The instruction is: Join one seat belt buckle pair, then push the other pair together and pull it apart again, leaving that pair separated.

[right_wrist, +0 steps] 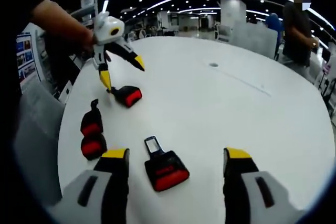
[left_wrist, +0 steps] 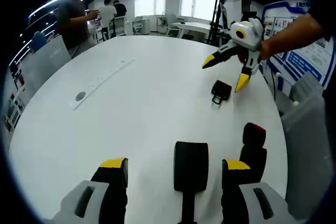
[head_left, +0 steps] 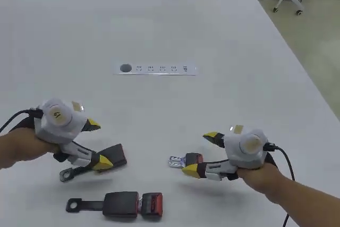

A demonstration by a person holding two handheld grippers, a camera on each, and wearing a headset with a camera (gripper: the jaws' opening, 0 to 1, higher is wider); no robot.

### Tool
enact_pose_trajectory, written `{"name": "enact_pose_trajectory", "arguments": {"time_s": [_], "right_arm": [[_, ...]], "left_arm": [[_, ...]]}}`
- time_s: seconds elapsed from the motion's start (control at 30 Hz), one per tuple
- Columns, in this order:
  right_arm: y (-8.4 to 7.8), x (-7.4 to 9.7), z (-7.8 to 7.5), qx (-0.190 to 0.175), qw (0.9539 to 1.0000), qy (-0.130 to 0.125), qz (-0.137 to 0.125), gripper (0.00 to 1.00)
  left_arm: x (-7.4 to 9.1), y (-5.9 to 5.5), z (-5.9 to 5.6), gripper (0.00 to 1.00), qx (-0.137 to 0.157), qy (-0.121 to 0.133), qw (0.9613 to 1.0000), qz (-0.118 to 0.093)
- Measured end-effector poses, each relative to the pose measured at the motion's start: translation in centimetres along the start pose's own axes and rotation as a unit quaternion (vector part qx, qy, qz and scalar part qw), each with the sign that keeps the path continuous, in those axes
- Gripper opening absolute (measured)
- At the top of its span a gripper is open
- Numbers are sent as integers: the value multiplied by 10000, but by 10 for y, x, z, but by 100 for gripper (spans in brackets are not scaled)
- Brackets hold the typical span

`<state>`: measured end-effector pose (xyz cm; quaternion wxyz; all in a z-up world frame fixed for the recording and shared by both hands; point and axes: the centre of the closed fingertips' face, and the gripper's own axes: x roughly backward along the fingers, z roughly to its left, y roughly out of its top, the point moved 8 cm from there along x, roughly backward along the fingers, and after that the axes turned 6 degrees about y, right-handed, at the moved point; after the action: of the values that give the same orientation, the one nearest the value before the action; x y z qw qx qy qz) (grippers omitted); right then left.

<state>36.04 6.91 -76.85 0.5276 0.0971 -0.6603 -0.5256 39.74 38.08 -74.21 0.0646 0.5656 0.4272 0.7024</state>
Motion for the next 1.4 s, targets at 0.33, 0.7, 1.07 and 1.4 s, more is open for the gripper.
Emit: {"name": "enact_pose_trajectory", "arguments": {"time_s": [0.33,0.7,1.07,1.4], "right_arm": [[9,29,18,-357,9920,-966,-734,92],[14,44,60,-206,9908,-853,-1032,99],[23,55,102,105,9906,-580,-1232,100],[28,73,126,364,9892,-363,-1373,100]], "left_arm": [[53,-4,-13,92,978,880,9874,-875],[105,-18,-41,99,1492,1063,9713,-1520],[137,-42,-73,99,951,893,9810,-1436],[164,-58,-89,100,847,758,9802,-1621]]}}
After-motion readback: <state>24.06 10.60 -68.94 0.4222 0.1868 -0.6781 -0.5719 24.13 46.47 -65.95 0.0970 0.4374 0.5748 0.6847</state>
